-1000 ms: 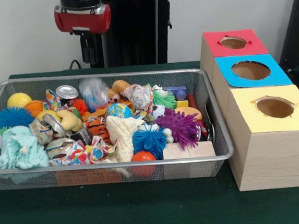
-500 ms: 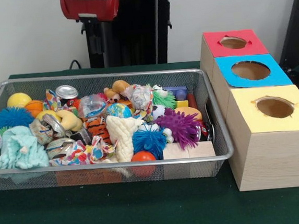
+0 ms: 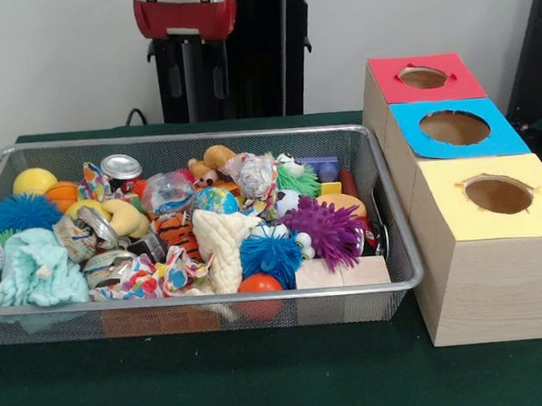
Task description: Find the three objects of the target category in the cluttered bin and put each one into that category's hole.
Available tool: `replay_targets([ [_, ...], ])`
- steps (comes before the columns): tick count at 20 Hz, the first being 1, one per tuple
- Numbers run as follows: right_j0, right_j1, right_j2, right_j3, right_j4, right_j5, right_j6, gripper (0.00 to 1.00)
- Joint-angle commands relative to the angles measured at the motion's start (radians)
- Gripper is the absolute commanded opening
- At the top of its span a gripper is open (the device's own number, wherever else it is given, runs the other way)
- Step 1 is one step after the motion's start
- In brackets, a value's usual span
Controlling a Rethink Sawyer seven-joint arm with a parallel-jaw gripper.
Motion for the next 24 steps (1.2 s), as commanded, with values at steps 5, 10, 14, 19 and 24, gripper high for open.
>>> replay_targets([
  [5,-0.048,0.065,0.009,-0.017,-0.096,-0.059,-0.012,1.00],
  [10,-0.072,0.114,-0.006,-0.061,-0.148,-0.075,-0.016,1.00],
  [14,-0.111,0.172,0.023,-0.125,-0.176,-0.063,-0.048,1.00],
  [19,-0.149,0.222,0.065,-0.169,-0.192,-0.050,-0.073,1.00],
  [24,-0.163,0.256,0.082,-0.186,-0.206,-0.051,-0.069,1.00],
])
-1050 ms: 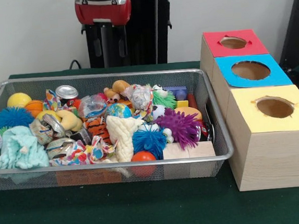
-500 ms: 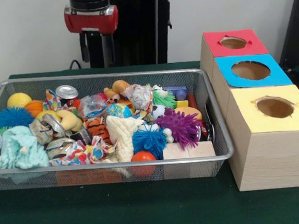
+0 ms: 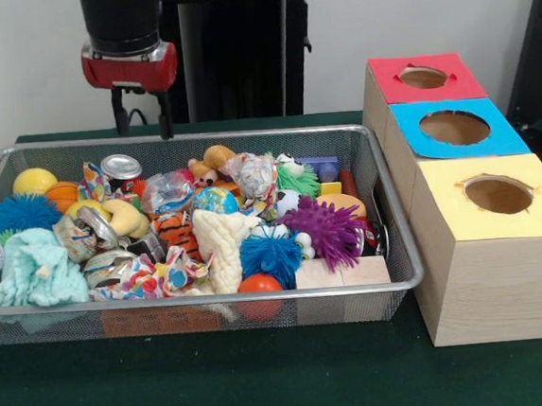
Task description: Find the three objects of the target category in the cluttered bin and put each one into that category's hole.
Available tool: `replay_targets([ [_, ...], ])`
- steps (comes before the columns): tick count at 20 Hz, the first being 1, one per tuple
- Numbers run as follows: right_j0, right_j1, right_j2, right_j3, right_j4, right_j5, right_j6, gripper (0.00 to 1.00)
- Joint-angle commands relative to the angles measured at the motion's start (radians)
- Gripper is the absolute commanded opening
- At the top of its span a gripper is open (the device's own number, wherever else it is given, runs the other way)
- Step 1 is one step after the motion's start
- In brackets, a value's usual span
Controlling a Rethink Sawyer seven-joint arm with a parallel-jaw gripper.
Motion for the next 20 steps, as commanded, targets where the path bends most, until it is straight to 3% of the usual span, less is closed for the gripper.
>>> replay_targets([
  [1,-0.025,0.079,0.086,-0.109,-0.060,-0.030,-0.070,1.00],
  [10,-0.013,0.124,0.093,-0.115,-0.057,-0.056,-0.034,1.00],
  [20,0.010,0.128,0.090,-0.117,-0.049,-0.080,-0.005,1.00],
])
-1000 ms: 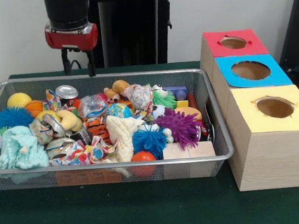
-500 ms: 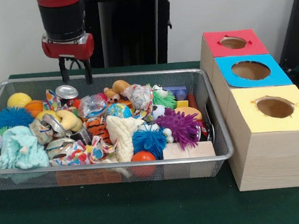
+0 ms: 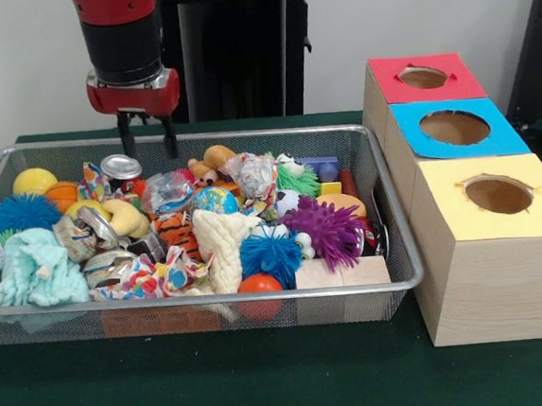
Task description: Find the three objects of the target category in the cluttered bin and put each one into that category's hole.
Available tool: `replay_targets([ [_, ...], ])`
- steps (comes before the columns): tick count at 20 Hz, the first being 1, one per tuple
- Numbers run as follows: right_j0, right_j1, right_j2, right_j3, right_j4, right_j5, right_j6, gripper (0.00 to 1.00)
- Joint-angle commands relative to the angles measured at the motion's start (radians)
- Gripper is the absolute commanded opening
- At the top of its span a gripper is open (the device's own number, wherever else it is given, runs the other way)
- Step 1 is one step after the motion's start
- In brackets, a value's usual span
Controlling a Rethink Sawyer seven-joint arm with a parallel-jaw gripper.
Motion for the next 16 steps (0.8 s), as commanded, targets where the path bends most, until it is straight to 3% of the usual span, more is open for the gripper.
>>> replay_targets([
  [1,0.013,0.044,0.088,-0.075,-0.041,-0.084,-0.004,1.00],
  [16,0.028,0.056,0.062,-0.126,-0.037,-0.040,-0.010,1.00],
])
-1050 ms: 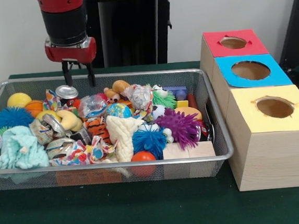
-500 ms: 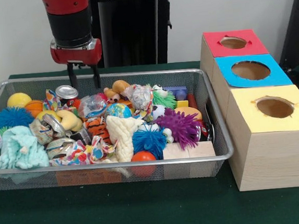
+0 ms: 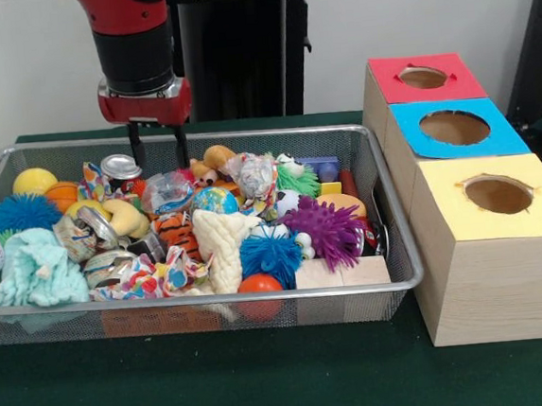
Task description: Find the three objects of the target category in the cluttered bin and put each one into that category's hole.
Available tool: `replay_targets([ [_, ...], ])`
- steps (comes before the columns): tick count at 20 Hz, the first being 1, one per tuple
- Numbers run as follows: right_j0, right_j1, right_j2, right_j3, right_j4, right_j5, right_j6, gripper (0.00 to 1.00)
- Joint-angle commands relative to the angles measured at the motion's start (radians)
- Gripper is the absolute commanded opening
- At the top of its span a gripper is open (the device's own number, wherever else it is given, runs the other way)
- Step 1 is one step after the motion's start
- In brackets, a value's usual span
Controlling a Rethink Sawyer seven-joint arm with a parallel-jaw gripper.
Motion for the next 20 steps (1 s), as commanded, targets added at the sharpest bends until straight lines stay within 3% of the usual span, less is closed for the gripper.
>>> replay_targets([
  [1,-0.001,0.027,0.054,-0.097,-0.033,-0.025,-0.009,1.00],
  [8,-0.023,0.042,0.028,-0.093,-0.048,-0.050,0.000,1.00],
  [14,-0.039,0.135,0.021,-0.152,-0.055,-0.060,-0.004,1.00],
  [20,-0.032,0.179,0.026,-0.170,-0.043,-0.061,0.011,1.00],
])
